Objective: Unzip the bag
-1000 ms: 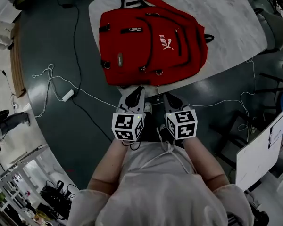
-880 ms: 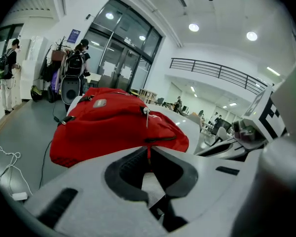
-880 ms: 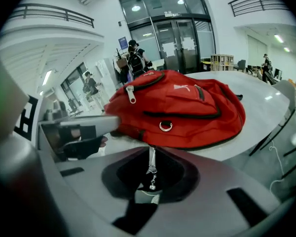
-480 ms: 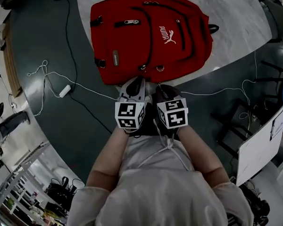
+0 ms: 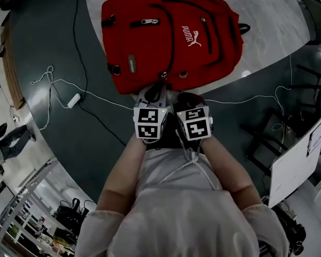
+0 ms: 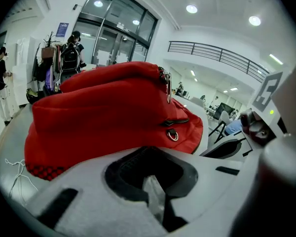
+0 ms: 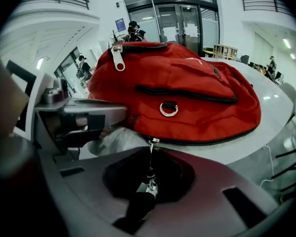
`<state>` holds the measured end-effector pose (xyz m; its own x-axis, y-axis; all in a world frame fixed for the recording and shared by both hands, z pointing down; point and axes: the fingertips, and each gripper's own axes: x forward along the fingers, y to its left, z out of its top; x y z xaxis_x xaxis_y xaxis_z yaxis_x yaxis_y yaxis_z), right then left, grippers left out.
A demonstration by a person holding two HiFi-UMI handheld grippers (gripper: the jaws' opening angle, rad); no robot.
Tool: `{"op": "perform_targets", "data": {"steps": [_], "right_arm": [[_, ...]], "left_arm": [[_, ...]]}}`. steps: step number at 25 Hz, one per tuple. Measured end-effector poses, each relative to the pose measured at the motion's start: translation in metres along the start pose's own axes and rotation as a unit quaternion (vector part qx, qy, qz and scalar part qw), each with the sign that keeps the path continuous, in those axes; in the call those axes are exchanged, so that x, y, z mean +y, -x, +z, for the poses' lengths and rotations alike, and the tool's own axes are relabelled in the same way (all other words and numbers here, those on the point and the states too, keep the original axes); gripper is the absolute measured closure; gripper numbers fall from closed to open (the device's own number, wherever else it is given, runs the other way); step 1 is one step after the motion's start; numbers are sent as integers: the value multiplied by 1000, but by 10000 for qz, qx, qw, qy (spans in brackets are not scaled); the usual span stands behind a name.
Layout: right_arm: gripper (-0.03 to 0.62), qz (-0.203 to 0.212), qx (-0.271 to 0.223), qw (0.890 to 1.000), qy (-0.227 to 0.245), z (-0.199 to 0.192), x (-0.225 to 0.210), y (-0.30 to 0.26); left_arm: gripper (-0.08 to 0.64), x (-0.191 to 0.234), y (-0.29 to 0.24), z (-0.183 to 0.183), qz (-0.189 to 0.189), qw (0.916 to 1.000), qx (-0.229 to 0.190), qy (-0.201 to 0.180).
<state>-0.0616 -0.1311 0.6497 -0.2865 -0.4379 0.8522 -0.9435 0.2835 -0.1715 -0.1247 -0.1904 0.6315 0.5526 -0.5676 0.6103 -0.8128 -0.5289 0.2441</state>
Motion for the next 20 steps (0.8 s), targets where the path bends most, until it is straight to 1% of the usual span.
{"op": "perform_targets", "data": {"steps": [4, 8, 10, 12, 15, 17, 20], "right_arm": [[563, 106, 13, 9997, 236, 3, 4, 3], [563, 94, 77, 9962, 868, 6, -2, 5], [563, 124, 108, 9942, 1063, 4, -4, 6], [564, 233, 156, 9936, 1094, 3, -7, 7], [565, 368, 236, 9919, 1192, 2, -12, 9], [565, 420, 269, 9899, 1326, 2, -18, 11], [565, 527, 303, 9883, 1396, 1, -29, 13]], "left_arm": [[528, 0, 0, 2, 76, 9998, -16, -185], [529, -2, -1, 2, 137, 9988, -56, -460], [531, -3, -1, 0, 146, 9985, -38, -521], [531, -2, -1, -1, 129, 9988, 10, -469], [532, 0, -2, -1, 165, 9996, 91, -223], [532, 2, -3, -1, 271, 9995, 108, -89], [532, 4, -2, -1, 489, 9987, 102, -92]]}}
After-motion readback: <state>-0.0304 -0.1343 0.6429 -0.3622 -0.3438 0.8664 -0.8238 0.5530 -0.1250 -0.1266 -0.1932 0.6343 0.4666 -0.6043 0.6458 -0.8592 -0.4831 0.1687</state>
